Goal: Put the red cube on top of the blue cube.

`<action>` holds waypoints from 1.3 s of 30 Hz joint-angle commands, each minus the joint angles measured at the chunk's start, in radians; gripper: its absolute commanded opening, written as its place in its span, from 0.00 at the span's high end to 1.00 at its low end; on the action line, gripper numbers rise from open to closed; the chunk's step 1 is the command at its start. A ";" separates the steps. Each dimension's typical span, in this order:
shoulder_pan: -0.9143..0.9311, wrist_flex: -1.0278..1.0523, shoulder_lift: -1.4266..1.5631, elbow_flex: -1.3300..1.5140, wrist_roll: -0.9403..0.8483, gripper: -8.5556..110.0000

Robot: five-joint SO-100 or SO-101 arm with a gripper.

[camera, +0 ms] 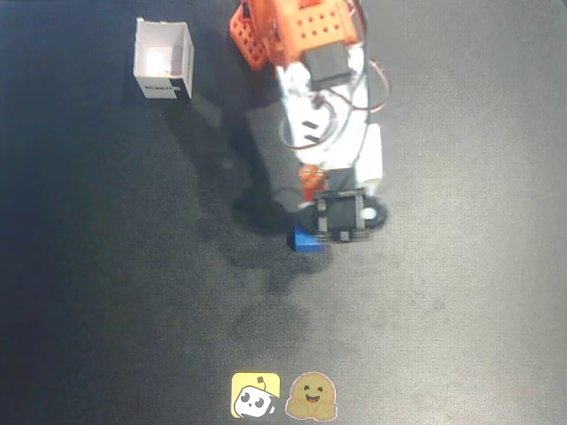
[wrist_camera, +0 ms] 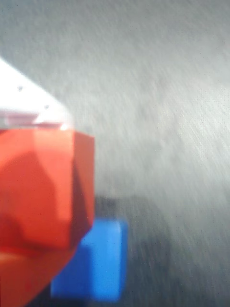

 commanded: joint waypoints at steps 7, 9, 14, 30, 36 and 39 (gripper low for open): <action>0.052 -0.020 0.048 0.018 -0.038 0.86; 0.063 -0.023 0.048 0.028 -0.040 0.86; 0.083 -0.035 0.048 0.044 -0.060 0.86; 0.107 -0.155 -0.055 0.075 -0.086 0.86; 0.110 -0.204 -0.106 0.089 -0.101 0.86; 0.118 -0.224 -0.121 0.101 -0.118 0.86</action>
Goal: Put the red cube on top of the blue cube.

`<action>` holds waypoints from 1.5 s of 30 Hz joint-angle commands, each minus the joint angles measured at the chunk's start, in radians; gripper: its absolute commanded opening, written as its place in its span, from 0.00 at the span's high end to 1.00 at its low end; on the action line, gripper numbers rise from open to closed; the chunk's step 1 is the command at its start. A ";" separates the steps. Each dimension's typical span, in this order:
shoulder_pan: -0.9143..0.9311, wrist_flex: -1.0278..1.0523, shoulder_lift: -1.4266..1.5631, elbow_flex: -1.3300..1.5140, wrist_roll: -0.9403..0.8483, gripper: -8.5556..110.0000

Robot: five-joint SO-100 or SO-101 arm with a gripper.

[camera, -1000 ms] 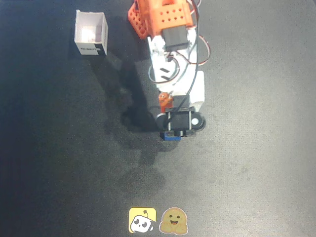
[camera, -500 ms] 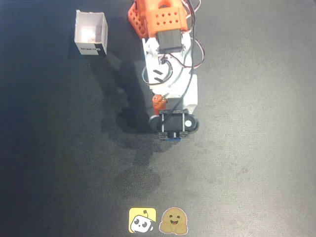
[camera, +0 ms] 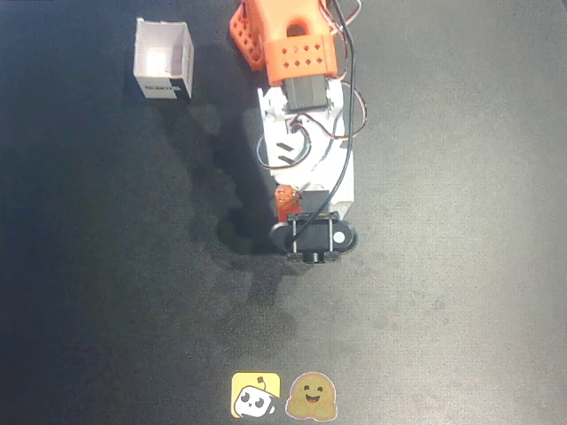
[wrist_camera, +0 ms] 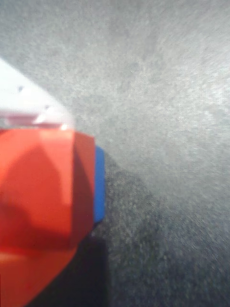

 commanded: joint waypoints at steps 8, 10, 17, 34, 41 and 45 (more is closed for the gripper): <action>0.017 -0.054 -0.032 0.003 -0.028 0.86; 0.017 -0.055 -0.037 0.003 -0.028 0.85; 0.012 -0.057 -0.029 0.015 -0.028 0.85; -0.003 -0.063 0.009 0.035 -0.026 0.85; -0.017 -0.061 0.017 0.038 -0.025 0.85; -0.020 -0.060 0.025 0.043 -0.023 0.84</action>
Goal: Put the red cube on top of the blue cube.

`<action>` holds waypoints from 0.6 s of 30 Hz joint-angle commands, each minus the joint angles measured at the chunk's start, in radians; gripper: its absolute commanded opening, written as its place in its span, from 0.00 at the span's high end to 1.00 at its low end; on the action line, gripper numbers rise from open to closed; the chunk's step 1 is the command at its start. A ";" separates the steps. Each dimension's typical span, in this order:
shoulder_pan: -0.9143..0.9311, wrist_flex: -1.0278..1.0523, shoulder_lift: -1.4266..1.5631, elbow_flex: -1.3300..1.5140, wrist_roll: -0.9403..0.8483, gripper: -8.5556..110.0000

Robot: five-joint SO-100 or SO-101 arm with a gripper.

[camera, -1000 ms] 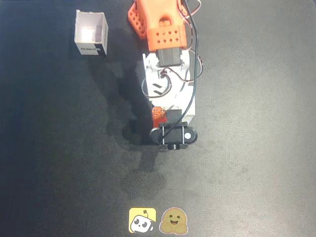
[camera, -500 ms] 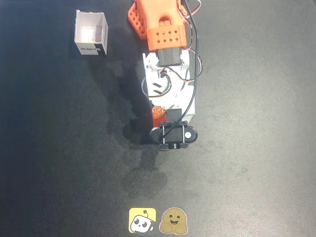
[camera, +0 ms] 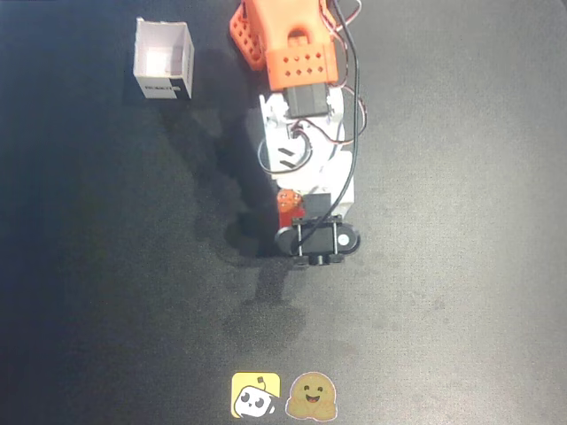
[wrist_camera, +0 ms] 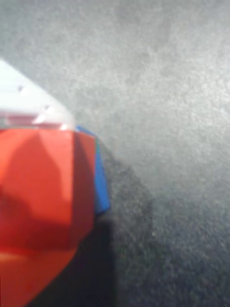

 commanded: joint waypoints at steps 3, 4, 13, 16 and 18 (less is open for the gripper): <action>-0.011 -0.008 0.048 -0.003 0.000 0.81; -0.012 -0.008 0.048 -0.003 0.000 0.81; -0.021 -0.009 0.048 0.002 0.000 0.73; -0.025 -0.011 0.054 0.002 0.000 0.71; -0.028 -0.011 0.057 0.000 0.006 0.70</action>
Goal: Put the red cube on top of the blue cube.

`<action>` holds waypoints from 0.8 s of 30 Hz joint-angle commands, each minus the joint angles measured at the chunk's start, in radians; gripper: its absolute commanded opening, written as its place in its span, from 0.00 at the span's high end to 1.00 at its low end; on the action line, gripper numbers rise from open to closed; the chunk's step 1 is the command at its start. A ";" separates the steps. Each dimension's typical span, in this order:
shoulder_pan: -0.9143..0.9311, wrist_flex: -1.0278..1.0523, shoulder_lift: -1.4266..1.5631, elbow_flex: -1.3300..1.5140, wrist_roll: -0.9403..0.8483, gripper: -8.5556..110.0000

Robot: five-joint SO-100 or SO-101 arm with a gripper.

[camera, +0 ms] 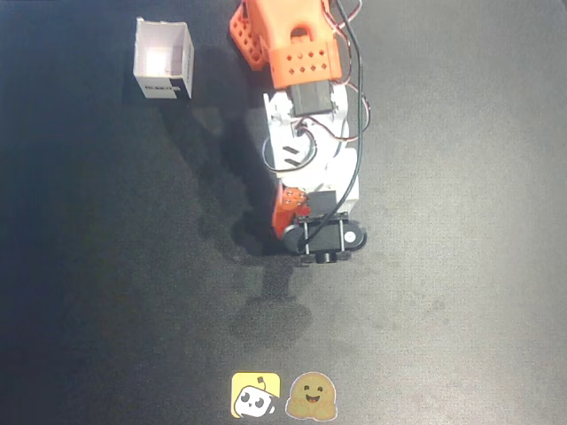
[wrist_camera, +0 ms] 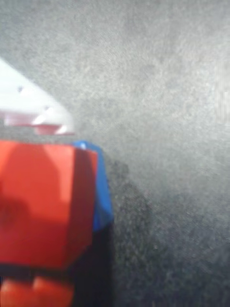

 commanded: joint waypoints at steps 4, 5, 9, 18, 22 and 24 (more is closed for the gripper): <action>-0.011 0.009 0.077 -0.028 0.005 0.70; -0.008 0.023 0.098 -0.035 0.003 0.70; -0.003 0.155 0.160 -0.120 -0.005 0.70; 0.060 0.425 0.351 -0.219 -0.120 0.77; 0.091 0.520 0.430 -0.213 -0.161 0.84; 0.110 0.557 0.453 -0.215 -0.179 0.86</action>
